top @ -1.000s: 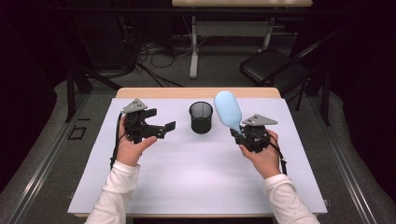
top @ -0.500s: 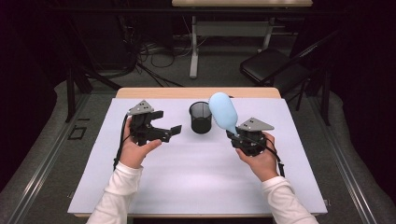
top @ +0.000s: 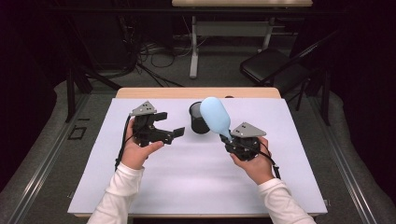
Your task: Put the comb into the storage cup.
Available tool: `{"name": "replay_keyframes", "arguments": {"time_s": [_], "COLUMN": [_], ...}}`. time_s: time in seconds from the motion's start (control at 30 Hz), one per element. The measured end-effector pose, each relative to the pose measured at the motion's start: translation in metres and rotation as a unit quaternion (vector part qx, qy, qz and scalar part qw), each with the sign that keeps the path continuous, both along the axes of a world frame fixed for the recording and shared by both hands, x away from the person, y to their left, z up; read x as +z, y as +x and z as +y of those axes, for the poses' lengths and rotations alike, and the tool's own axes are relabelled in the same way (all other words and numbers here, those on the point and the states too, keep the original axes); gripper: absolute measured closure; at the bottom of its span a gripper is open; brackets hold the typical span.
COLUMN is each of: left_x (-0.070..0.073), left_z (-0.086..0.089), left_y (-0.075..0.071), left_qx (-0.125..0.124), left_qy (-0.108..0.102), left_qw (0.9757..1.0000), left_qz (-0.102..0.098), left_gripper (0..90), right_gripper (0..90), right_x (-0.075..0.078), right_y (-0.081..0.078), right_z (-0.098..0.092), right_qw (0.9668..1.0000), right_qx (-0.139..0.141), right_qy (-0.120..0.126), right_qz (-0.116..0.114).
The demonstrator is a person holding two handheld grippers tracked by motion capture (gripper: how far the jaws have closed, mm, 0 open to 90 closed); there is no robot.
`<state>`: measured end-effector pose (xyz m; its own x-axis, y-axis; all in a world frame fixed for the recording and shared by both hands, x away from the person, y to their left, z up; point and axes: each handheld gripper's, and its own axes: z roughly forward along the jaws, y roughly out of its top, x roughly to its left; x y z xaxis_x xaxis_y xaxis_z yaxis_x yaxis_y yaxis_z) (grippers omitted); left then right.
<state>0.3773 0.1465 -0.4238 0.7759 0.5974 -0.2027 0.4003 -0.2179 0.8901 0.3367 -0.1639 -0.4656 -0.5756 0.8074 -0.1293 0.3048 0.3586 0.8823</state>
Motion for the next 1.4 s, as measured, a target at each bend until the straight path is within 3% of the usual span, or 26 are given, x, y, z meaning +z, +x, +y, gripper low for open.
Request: {"name": "replay_keyframes", "arguments": {"time_s": [0.67, 0.8, 1.0, 1.17, 1.4], "left_x": [0.007, 0.008, 0.009, 0.009, 0.007], "left_z": [-0.003, -0.003, -0.004, -0.004, -0.005], "left_y": [-0.007, -0.008, -0.009, -0.01, -0.008], "left_qx": [-0.021, -0.028, -0.032, -0.038, -0.051], "left_qy": [-0.022, -0.027, -0.032, -0.041, -0.06], "left_qw": [0.9995, 0.9992, 0.9989, 0.9984, 0.9966], "left_qz": [-0.009, -0.008, -0.007, -0.003, 0.023], "left_gripper": [2.5, 11.8, 12.3, 12.4, 12.3], "right_gripper": [69.6, 69.6, 69.6, 69.6, 69.6], "right_x": [0.0, 0.0, -0.002, -0.004, -0.004], "right_y": [-0.015, -0.017, -0.02, -0.022, -0.025], "right_z": [0.015, 0.017, 0.02, 0.023, 0.026], "right_qw": [0.9989, 0.9986, 0.9981, 0.9976, 0.997], "right_qx": [0.029, 0.034, 0.042, 0.048, 0.055], "right_qy": [-0.004, -0.001, 0.001, 0.003, 0.005], "right_qz": [-0.036, -0.04, -0.045, -0.049, -0.054]}}
